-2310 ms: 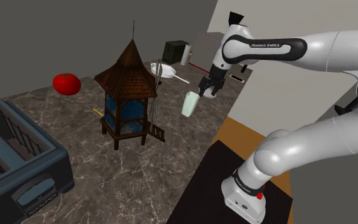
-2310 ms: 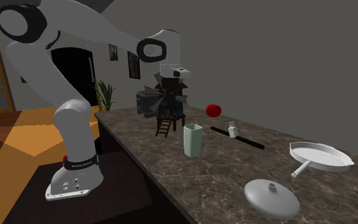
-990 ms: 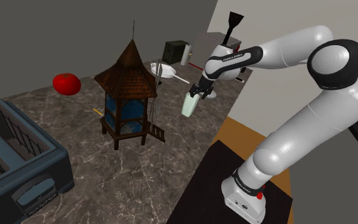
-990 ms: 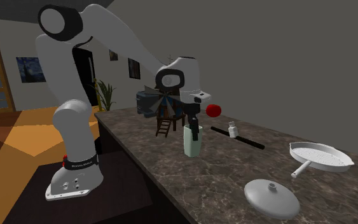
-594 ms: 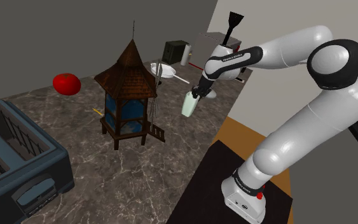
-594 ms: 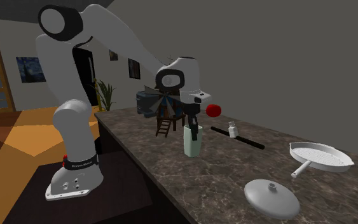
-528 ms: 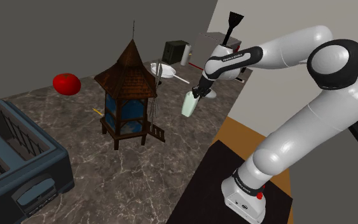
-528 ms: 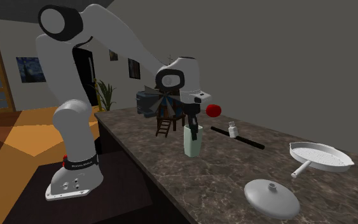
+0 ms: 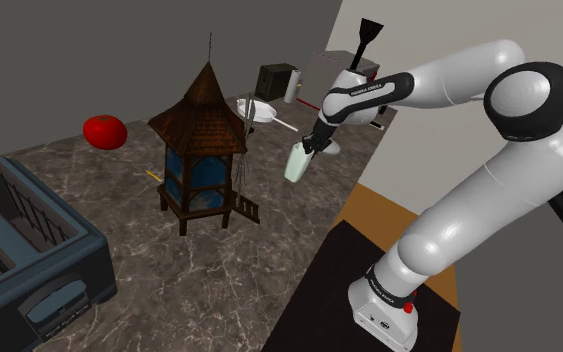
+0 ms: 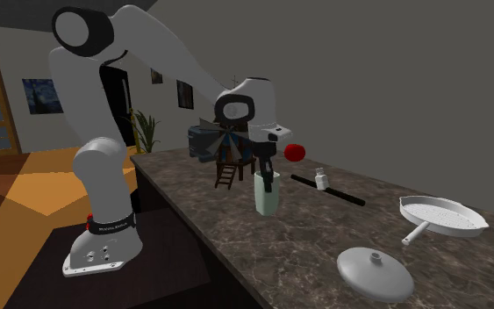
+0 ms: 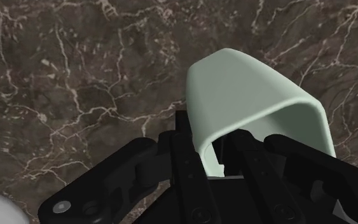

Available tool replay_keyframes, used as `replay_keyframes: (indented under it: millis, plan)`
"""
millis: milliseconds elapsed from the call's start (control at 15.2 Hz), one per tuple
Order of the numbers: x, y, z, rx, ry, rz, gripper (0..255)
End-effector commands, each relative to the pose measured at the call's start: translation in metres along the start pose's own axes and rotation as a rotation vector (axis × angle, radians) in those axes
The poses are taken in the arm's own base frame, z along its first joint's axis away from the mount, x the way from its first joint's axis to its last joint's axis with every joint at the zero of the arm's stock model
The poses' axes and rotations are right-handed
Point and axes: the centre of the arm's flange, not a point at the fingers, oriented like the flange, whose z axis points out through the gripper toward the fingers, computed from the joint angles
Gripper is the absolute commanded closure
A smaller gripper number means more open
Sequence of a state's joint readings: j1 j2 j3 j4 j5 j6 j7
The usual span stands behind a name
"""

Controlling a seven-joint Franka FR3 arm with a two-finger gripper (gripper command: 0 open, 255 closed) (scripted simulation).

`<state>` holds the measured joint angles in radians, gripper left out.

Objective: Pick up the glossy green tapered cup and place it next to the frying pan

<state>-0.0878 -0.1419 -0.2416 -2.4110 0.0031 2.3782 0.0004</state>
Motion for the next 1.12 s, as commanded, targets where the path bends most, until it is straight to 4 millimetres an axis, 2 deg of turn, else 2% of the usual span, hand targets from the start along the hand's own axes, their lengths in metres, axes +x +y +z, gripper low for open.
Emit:
replay_keyframes:
  millis: [0,1056]
  plan:
    - [0.001,0.0,-0.008,0.0,0.0,0.0,255]
    - [0.01,-0.003,-0.092,0.0,0.0,0.0,255]
